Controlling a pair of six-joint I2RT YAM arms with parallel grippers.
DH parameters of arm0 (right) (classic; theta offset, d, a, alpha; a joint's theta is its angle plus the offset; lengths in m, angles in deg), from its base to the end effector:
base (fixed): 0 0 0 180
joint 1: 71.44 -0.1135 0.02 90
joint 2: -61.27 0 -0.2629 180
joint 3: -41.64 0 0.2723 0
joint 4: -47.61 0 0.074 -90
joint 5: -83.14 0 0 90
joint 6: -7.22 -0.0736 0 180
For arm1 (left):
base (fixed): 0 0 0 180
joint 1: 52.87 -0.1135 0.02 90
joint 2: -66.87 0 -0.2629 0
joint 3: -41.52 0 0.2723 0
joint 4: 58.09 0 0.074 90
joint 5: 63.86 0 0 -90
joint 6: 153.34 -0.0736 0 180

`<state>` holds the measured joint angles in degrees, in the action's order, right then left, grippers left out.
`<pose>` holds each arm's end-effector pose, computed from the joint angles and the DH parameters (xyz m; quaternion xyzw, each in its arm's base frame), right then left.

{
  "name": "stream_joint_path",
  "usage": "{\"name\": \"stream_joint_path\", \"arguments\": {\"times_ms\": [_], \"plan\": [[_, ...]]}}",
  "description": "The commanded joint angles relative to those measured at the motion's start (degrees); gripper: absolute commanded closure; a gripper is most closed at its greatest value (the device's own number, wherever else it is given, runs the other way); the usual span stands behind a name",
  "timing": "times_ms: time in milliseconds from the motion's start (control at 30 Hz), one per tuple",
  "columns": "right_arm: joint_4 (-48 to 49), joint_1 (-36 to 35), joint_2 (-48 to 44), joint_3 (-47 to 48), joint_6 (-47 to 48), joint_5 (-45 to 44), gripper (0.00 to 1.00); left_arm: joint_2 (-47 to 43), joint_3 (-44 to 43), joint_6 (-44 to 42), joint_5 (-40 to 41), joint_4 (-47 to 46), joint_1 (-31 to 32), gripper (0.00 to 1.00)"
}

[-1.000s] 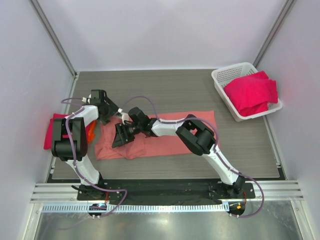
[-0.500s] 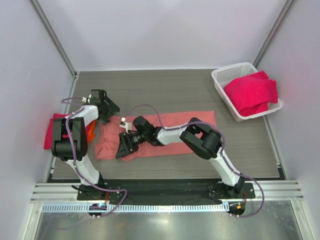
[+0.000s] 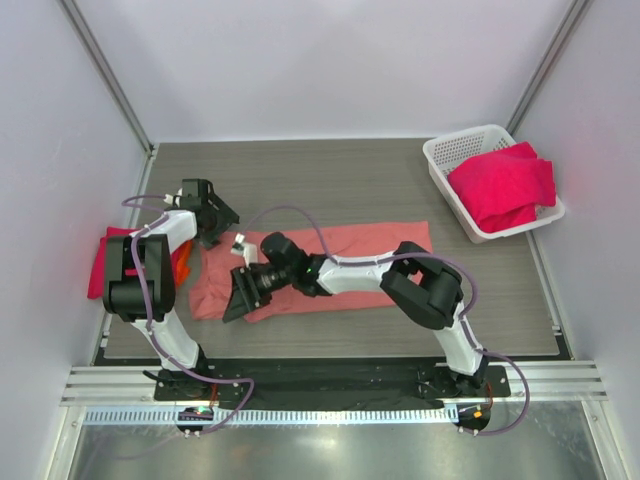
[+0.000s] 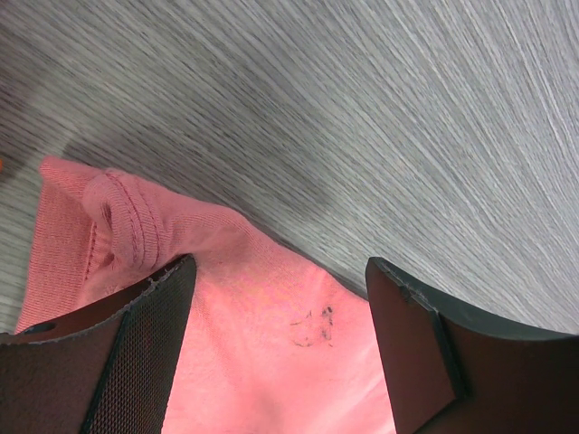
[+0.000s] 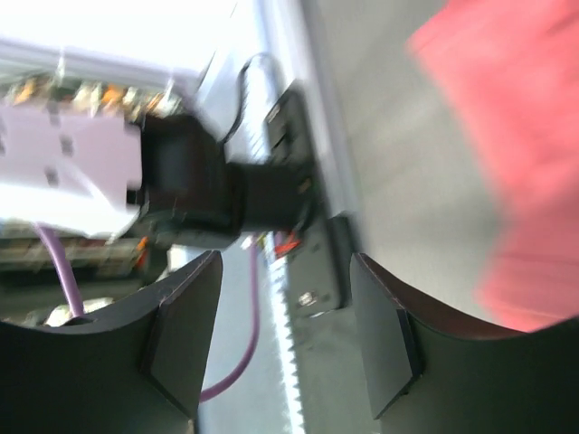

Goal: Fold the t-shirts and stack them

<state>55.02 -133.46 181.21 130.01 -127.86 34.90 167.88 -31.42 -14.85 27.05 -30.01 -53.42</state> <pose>0.1917 0.4653 0.1460 -0.3071 0.7472 0.5862 0.0610 0.3927 0.0049 0.1209 -0.3991 0.8694 -0.1113 0.2691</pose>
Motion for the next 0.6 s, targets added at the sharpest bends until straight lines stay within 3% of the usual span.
{"name": "stream_joint_path", "arguments": {"times_ms": [0, 300, 567], "plan": [[-11.0, 3.21, -3.4, 4.87, 7.81, -7.3, 0.36, 2.17, 0.62, -1.91, 2.43, 4.24, -0.94, 0.22], [-9.86, 8.58, 3.36, 10.31, 5.0, -5.55, 0.34, 2.44, 0.61, -1.91, 2.17, 4.16, -0.85, 0.22], [-11.44, 9.02, 8.82, 12.08, 4.74, -4.93, 0.36, 2.52, 0.53, -2.0, 2.26, 4.07, -0.94, 0.22]]}}
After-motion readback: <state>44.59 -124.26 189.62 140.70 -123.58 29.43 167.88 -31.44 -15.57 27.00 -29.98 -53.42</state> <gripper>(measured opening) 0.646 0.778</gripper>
